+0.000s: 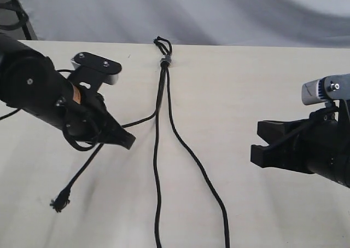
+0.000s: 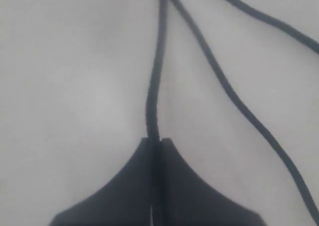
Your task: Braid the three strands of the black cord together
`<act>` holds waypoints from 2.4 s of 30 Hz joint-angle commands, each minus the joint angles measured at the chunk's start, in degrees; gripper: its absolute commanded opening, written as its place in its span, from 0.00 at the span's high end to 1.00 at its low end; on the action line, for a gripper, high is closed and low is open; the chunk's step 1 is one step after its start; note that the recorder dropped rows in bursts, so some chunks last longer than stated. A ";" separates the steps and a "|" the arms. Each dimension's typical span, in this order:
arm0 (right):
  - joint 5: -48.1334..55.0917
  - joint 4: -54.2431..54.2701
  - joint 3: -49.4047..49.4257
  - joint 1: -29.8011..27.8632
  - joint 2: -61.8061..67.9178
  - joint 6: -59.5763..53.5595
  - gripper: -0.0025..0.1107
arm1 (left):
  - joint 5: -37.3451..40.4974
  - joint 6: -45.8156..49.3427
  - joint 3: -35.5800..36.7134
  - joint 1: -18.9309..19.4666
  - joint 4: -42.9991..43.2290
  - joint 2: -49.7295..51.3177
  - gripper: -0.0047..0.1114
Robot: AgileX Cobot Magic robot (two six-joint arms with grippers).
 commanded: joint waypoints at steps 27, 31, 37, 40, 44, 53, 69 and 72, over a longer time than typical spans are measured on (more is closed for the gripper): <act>14.66 0.62 -7.15 0.03 0.98 0.49 0.98 | -18.01 -4.68 18.24 11.29 0.82 -0.80 0.68; 20.63 2.80 -11.46 1.78 4.58 0.49 0.97 | -18.11 -4.68 18.24 11.29 0.82 -0.80 0.55; 20.74 3.04 -16.94 13.87 16.43 1.72 0.74 | -18.11 -4.68 18.24 11.29 0.82 -0.80 0.53; 21.81 3.04 -21.53 18.60 23.89 2.10 0.61 | -18.11 -4.68 18.24 11.29 0.82 -0.80 0.53; 27.45 3.04 -29.08 21.97 34.15 2.10 0.58 | -17.89 -4.68 18.24 11.29 0.82 -0.80 0.53; 33.53 2.66 -41.38 25.32 49.00 0.61 0.58 | -17.89 -4.68 18.24 11.29 0.82 -0.80 0.53; 35.41 -4.25 -44.24 25.20 53.47 0.57 0.86 | -17.71 -4.45 18.37 11.29 0.82 -0.80 0.53; 35.75 -4.25 -44.82 25.20 53.47 0.73 0.80 | -17.71 -4.45 18.37 11.29 0.82 -0.80 0.53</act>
